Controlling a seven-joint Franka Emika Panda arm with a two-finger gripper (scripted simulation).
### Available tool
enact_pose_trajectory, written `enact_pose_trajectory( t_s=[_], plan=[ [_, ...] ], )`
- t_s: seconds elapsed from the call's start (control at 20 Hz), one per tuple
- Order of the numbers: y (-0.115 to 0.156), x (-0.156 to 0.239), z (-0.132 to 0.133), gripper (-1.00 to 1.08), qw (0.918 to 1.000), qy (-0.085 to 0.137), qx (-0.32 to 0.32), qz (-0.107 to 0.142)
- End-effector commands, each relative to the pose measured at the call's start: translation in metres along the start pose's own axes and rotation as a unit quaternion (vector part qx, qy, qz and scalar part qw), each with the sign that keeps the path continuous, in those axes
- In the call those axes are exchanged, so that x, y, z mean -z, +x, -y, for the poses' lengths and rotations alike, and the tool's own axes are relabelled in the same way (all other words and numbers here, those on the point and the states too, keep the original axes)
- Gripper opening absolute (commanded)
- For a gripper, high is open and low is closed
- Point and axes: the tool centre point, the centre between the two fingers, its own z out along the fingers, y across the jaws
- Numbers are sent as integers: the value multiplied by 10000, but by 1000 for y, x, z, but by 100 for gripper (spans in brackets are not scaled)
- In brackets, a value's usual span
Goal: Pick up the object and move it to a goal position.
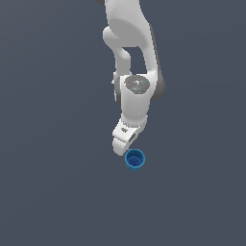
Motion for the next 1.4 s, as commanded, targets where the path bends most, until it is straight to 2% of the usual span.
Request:
enact_pose_trajectory(
  t_s=[0.0, 0.35, 0.65, 0.95, 1.35],
  plan=[
    [4, -5, 1, 28, 9993, -6, 382, -32],
    [13, -15, 5, 28, 9915, -27, 1297, -117],
    [18, -21, 7, 28, 9837, -43, 1788, -167],
    [21, -23, 8, 28, 9794, -52, 2009, -191],
    [21, -32, 8, 28, 9795, -51, 2007, -190]
  ],
)
